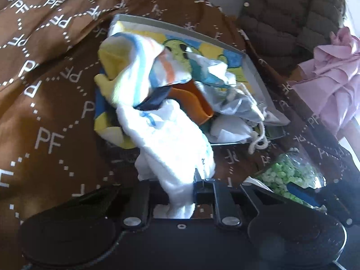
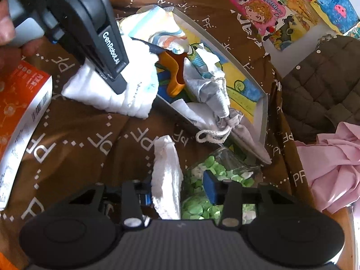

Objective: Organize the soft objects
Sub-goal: 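Grasp the white muslin cloth with left tool while right tool grasps the white plastic bag, then lift and carry the muslin cloth with left tool while right tool carries the plastic bag to the tray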

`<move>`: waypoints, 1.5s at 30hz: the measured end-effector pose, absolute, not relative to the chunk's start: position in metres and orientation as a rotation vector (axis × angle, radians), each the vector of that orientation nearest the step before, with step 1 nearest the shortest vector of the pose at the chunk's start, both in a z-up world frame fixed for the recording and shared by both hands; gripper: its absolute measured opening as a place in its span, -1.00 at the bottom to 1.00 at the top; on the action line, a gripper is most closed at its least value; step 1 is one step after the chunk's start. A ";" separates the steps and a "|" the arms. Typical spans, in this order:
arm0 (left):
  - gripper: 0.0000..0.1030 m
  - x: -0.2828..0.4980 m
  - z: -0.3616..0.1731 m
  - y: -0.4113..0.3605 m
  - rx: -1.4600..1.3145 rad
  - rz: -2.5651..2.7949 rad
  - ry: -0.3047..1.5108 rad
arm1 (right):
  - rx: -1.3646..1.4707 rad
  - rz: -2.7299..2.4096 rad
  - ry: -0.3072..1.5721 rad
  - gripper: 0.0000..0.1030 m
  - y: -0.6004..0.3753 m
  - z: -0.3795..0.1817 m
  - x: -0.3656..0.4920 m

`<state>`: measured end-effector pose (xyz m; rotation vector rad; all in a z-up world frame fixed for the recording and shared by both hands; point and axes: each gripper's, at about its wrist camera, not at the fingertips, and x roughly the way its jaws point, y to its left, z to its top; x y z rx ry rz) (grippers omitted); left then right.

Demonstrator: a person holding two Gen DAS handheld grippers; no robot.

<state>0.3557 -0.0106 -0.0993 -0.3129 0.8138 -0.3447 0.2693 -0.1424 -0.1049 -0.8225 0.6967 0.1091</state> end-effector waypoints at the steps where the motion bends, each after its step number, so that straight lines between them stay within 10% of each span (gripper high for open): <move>1: -0.63 0.355 -0.100 -0.011 -0.310 -0.349 0.812 | -0.826 0.111 0.699 -0.13 -0.142 -0.105 0.269; 13: -0.57 0.358 -0.105 -0.014 -0.273 -0.326 0.846 | -0.860 0.100 0.693 -0.15 -0.141 -0.110 0.268; 23: -0.71 0.350 -0.095 -0.024 -0.207 -0.333 0.801 | -0.853 0.115 0.668 -0.76 -0.142 -0.107 0.264; 45: -0.77 0.298 -0.028 -0.044 -0.147 -0.292 0.515 | -0.606 -0.017 0.296 -0.77 -0.175 -0.027 0.241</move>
